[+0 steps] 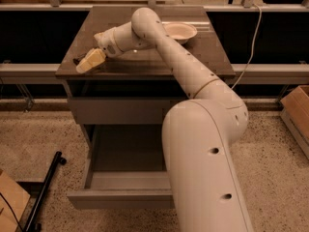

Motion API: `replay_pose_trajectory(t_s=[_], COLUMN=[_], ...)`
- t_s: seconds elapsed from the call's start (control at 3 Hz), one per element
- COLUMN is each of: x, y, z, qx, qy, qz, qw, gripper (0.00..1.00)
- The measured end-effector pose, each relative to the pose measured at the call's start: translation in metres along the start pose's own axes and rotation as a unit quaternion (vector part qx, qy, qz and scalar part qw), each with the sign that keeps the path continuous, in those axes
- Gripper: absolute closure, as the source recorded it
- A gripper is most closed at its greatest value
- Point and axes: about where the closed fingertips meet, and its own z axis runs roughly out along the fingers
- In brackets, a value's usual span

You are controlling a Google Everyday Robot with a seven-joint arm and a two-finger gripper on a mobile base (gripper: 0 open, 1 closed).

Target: Place rxbar chocolate into middle drawer

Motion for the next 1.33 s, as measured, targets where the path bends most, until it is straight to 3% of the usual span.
replay_pose_trajectory(t_s=[0.67, 1.33], x=[0.0142, 0.0155], y=[-0.0036, -0.0036], z=[0.0106, 0.0078], qx=[0.001, 0.005], qy=[0.001, 0.003], qz=[0.024, 0.031], qw=[0.9997, 0.9995], gripper=[0.42, 0.89])
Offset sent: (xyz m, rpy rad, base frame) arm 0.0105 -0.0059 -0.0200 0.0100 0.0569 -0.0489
